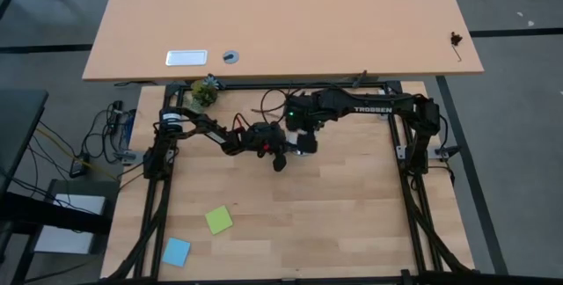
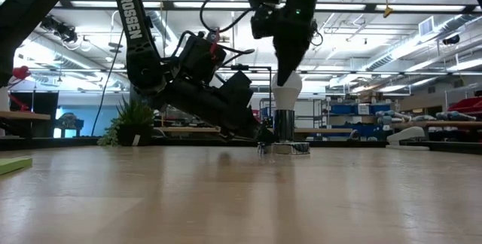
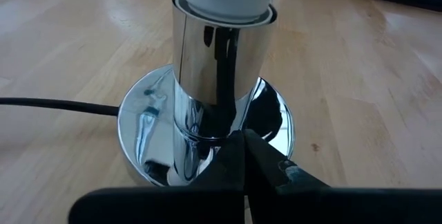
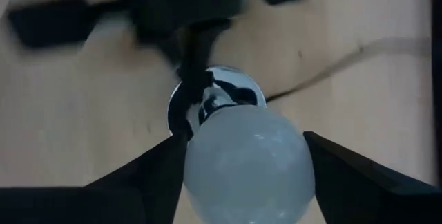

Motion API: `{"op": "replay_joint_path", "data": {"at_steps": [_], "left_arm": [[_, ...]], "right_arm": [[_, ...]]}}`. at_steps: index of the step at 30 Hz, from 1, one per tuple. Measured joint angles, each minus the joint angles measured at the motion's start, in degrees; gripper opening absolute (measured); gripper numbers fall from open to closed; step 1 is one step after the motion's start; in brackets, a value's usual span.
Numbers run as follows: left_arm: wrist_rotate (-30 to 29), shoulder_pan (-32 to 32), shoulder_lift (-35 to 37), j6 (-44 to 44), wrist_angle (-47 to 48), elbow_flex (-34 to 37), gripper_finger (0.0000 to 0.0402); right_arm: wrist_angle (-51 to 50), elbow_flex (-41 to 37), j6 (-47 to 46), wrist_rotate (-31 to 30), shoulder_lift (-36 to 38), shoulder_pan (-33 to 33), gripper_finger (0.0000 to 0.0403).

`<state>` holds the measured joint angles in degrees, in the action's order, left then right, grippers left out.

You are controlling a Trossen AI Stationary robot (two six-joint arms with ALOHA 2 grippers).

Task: Screw lightbulb
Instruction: Remove the lightbulb from the lamp

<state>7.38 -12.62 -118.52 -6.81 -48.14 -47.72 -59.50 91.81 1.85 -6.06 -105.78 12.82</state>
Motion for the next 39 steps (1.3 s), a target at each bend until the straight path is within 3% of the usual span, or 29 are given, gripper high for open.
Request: {"op": "replay_joint_path", "data": {"at_steps": [5,9,17,23,27,34,39], "left_arm": [[-0.02,-0.02,0.00,0.11,0.02,0.00,0.0000],[-0.02,-0.02,0.00,0.12,0.04,0.00,0.0000],[1.15,0.00,0.00,0.11,0.09,0.02,0.0000],[1.09,0.00,0.00,0.11,0.11,0.02,0.0000],[1.07,0.00,0.00,0.11,0.11,0.02,0.0000],[1.01,0.00,0.00,-0.37,0.09,0.02,0.0000],[0.85,0.00,0.00,-0.34,0.05,0.02,0.0000]], "right_arm": [[-0.43,0.00,24.56,1.96,0.09,-0.13,0.0257],[-0.59,0.54,25.21,1.11,0.02,-1.20,0.0271],[-0.54,3.91,11.00,-2.47,-0.04,-4.93,0.0339],[-4.54,5.60,-11.73,-3.65,-0.04,-5.07,0.0361],[-4.55,5.44,-24.57,-0.44,-0.04,-3.50,0.0363],[-2.60,1.62,-33.15,1.18,-0.04,-0.88,0.0351],[-2.17,-0.13,-33.10,2.20,-0.02,0.48,0.0336]]}}
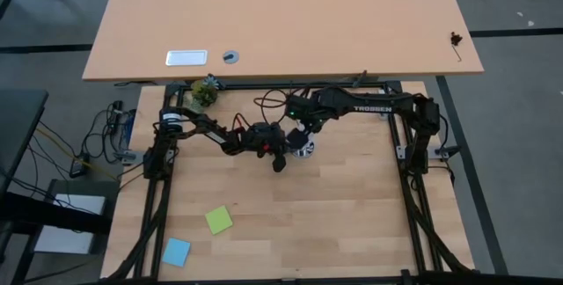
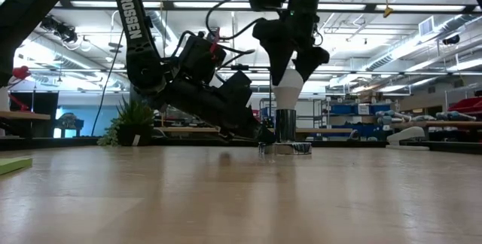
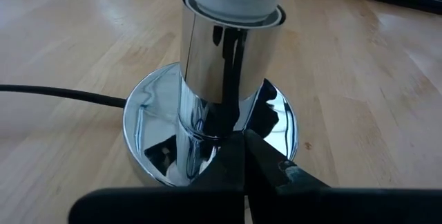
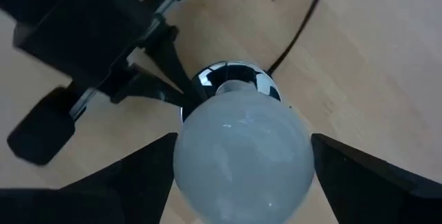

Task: Screw lightbulb
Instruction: Remove the lightbulb from the lamp

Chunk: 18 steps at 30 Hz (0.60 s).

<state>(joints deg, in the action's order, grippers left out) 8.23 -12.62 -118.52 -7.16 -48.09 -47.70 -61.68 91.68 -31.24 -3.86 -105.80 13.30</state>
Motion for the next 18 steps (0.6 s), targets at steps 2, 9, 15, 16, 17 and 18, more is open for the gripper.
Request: {"op": "replay_joint_path", "data": {"at_steps": [2,9,15,16,17,18], "left_arm": [[0.00,0.00,0.00,0.09,0.00,0.00,0.0000],[0.06,-0.07,0.00,0.48,0.02,0.00,0.0000],[0.59,-0.11,0.00,0.48,0.02,0.00,0.0000],[0.59,-0.11,0.00,0.47,0.02,0.00,0.0000],[0.57,-0.13,0.00,0.48,0.02,0.00,0.0000],[0.59,-0.13,0.00,0.48,0.04,0.00,0.0000]], "right_arm": [[0.15,-0.02,2.78,0.69,0.00,0.21,0.0326],[0.50,-0.02,29.92,2.48,0.00,0.30,0.0284],[0.53,-0.02,61.37,2.82,0.02,-0.20,0.0286],[0.94,-0.02,62.09,2.82,0.02,-0.20,0.0288],[1.33,-0.04,62.14,2.78,0.02,-0.20,0.0291],[1.46,-0.01,61.94,2.68,0.02,-0.30,0.0294]]}}
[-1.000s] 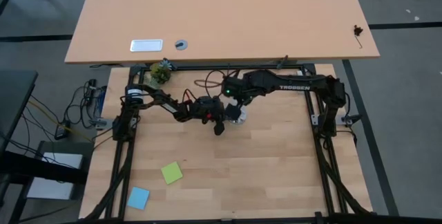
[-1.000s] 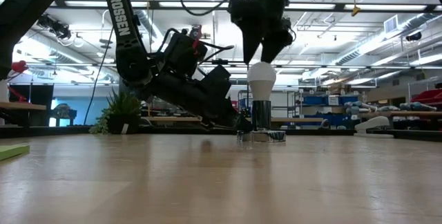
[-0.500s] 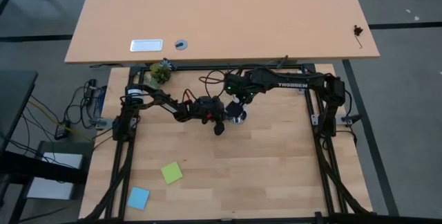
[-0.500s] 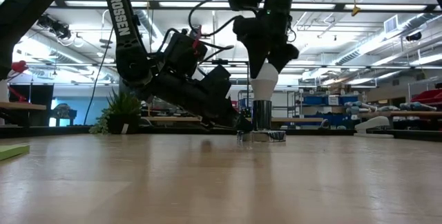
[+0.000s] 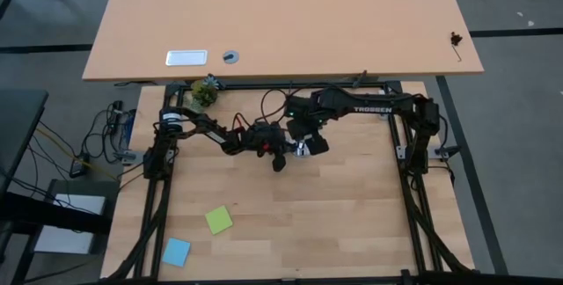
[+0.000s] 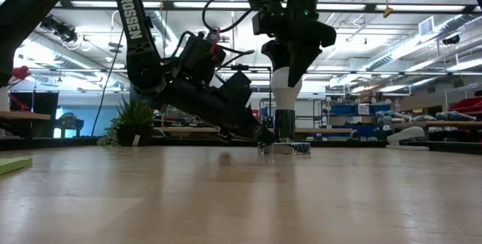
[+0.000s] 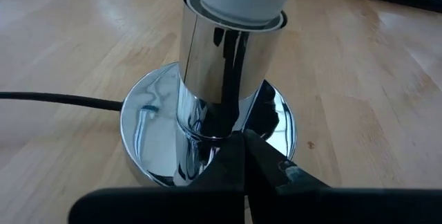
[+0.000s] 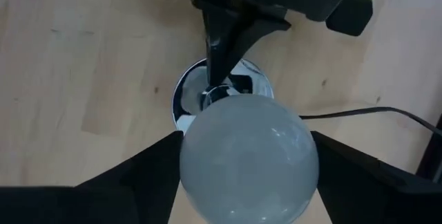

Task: Screw lightbulb
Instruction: Remove the lightbulb from the lamp

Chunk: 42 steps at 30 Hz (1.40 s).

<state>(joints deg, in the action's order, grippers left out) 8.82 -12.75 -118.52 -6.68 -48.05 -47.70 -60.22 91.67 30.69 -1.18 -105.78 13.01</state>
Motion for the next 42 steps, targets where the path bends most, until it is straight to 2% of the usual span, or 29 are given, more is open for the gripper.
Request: {"op": "replay_joint_path", "data": {"at_steps": [3,12,14,18,22,29,36,39,42], "left_arm": [[0.15,0.00,0.00,0.00,-0.14,-0.02,0.0000],[0.61,0.02,0.00,0.00,0.04,-0.02,0.0000],[0.61,0.02,0.00,0.00,0.04,-0.02,0.0000],[0.63,0.07,0.00,0.00,0.03,-0.02,0.0000],[0.63,0.07,0.00,-0.02,0.02,-0.02,0.0000],[0.60,0.07,0.00,-0.02,0.00,-0.02,0.0000],[0.57,0.07,0.00,-0.02,0.00,-0.02,0.0000],[0.55,0.07,0.00,-0.02,-0.01,-0.02,0.0000],[0.50,0.07,0.00,-0.02,-0.02,-0.02,0.0000]], "right_arm": [[-1.80,1.10,-1.92,-1.12,-0.11,-1.12,0.0308],[-1.93,4.60,-19.35,-3.51,-0.02,-5.07,0.0344],[-1.97,4.88,-26.56,-5.23,-0.02,-5.52,0.0347],[-3.57,4.92,-48.44,-6.84,-0.02,-4.57,0.0349],[-3.85,4.92,-56.34,-7.31,-0.02,-3.25,0.0350],[-3.62,2.93,-59.66,-5.41,0.00,-1.17,0.0350],[-3.28,1.01,-58.76,-3.68,0.02,-0.78,0.0345],[-3.18,1.01,-53.91,-3.64,0.02,-0.82,0.0326],[-2.63,1.01,-42.63,-3.50,0.02,-0.82,0.0299]]}}
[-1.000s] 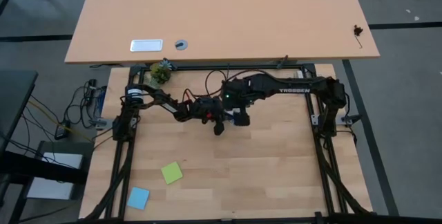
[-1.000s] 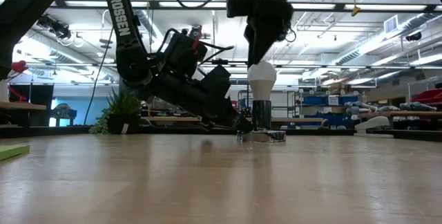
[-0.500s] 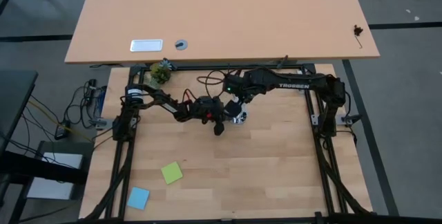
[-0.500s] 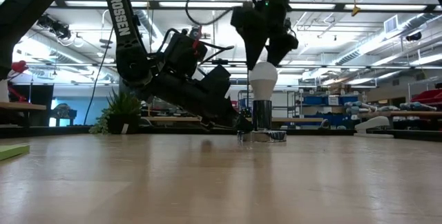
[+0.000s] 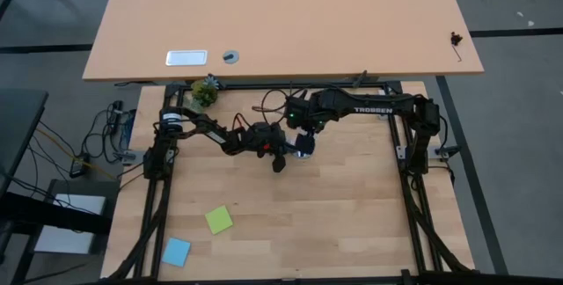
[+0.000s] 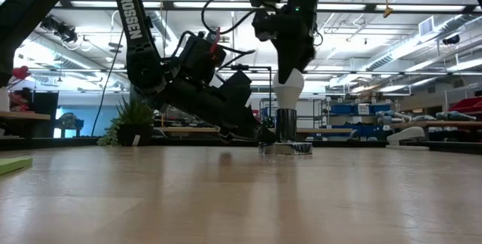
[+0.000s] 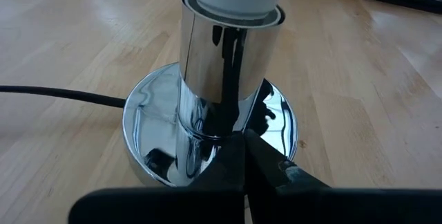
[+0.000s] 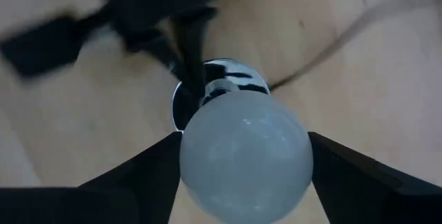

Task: Screw lightbulb
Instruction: Remove the lightbulb from the lamp

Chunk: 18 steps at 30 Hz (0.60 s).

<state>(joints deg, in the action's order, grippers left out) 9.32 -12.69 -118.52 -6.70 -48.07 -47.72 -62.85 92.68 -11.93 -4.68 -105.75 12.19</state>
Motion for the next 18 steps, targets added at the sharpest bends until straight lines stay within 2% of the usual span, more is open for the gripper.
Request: {"op": "replay_joint_path", "data": {"at_steps": [5,8,12,18], "left_arm": [[-0.50,-0.07,0.00,0.00,-0.08,0.00,0.0000],[-0.44,-0.06,0.00,0.00,-0.13,0.00,0.0000],[-0.31,-0.05,0.00,0.00,-0.09,0.00,0.0000],[-0.07,-0.07,0.00,0.00,0.04,0.02,0.0000]], "right_arm": [[1.52,-0.02,29.78,-0.84,-0.02,-0.09,0.0273],[1.84,-0.02,40.75,-0.88,-0.02,-0.14,0.0281],[1.66,0.50,41.71,-1.52,-0.12,-0.89,0.0309],[0.23,3.31,34.09,-3.01,-0.09,-3.45,0.0340]]}}
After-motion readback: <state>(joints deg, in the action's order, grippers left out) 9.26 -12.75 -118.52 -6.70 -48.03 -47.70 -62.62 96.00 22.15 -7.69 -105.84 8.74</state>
